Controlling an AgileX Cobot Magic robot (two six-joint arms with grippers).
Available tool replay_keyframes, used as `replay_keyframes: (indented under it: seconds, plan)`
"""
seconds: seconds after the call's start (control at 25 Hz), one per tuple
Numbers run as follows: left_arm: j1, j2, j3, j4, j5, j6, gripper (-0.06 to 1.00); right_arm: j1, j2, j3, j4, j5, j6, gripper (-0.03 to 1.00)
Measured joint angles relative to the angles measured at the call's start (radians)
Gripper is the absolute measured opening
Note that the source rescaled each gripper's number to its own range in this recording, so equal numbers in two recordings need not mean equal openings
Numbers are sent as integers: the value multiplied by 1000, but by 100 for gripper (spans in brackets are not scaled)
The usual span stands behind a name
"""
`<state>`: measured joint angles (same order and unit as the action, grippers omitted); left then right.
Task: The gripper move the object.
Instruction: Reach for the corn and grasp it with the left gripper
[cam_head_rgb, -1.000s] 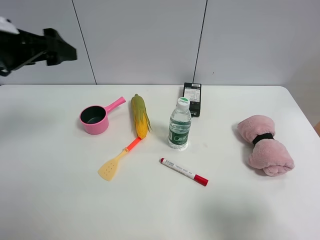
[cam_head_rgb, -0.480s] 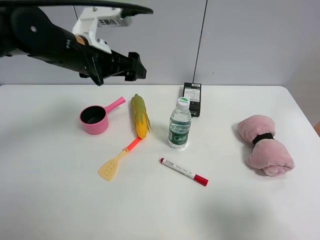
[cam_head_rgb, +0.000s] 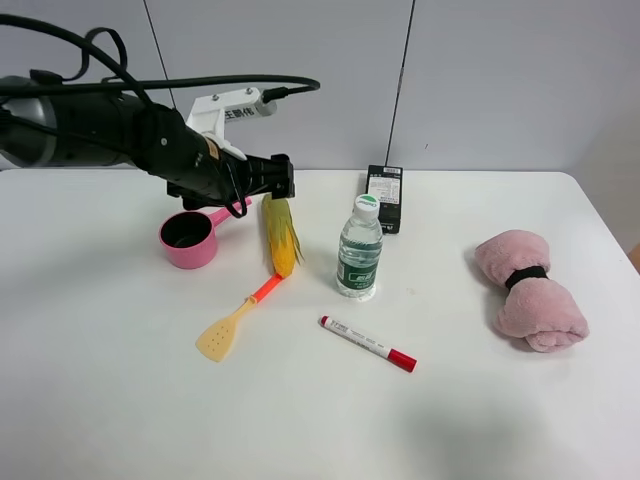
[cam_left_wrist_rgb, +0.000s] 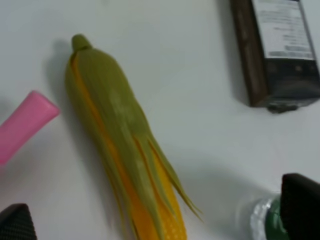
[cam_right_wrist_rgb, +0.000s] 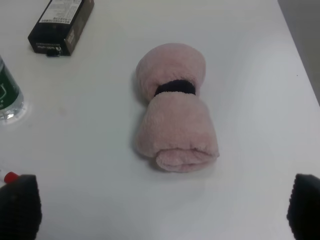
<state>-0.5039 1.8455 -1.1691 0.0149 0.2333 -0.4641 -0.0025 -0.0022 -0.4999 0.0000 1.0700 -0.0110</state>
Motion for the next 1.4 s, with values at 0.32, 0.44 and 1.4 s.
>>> replay_keyframes:
  seconds: [0.32,0.44,1.4]
  plan:
    - [-24,45,-10,131,-37,-81,100,0,0,0,0,0,0,100]
    - [-44,76,-48,166,-31,-84,100,0,0,0,0,0,0,100]
    - [-54,325,-223,208,63,-319,100,0,0,0,0,0,0,100]
